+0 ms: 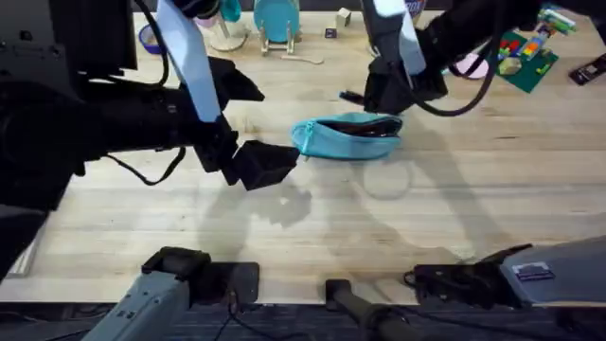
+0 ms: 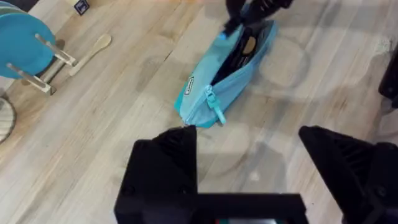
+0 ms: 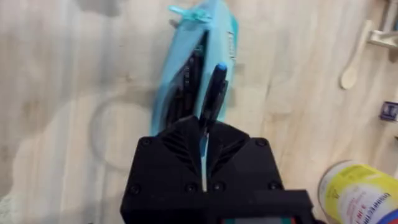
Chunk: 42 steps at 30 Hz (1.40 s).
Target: Unzip the bag, pick up the pens from the table one at a time and place them inside, then zip the bag closed.
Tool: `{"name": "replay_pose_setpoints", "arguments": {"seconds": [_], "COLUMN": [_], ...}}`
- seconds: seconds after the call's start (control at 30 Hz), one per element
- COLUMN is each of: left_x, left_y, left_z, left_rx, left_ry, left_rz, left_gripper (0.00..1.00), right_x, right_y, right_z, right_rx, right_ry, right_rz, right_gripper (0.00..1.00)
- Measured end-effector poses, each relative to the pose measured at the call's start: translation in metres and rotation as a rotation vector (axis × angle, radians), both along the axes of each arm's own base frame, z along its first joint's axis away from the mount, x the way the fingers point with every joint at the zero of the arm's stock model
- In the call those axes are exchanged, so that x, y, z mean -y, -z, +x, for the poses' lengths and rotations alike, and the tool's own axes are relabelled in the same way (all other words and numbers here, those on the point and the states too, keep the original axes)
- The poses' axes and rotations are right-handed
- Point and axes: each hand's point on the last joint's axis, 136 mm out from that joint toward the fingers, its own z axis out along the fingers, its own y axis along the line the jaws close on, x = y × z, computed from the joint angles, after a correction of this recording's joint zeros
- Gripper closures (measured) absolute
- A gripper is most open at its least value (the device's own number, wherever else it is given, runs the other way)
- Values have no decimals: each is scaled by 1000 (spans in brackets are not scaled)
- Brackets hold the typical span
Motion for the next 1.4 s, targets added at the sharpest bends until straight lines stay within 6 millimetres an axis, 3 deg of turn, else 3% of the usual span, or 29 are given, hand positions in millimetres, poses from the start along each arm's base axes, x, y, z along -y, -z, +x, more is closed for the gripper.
{"name": "replay_pose_setpoints", "arguments": {"seconds": [0.3, 0.67, 1.1, 1.4], "left_x": [0, 0, 0, 0], "left_y": [0, 0, 0, 0], "left_z": [0, 0, 0, 0], "left_rx": [0, 0, 0, 0], "left_ry": [0, 0, 0, 0], "left_rz": [0, 0, 0, 0], "left_gripper": [7, 7, 7, 8], "right_x": [-9, -14, -18, -18], "right_y": [3, 5, 61, 74], "right_z": [-23, -24, -17, -16], "right_rx": [-54, -58, -213, -246], "right_ry": [-66, -73, -61, -58], "right_rz": [-25, -25, -84, -97], "right_gripper": [968, 969, 969, 969]}}
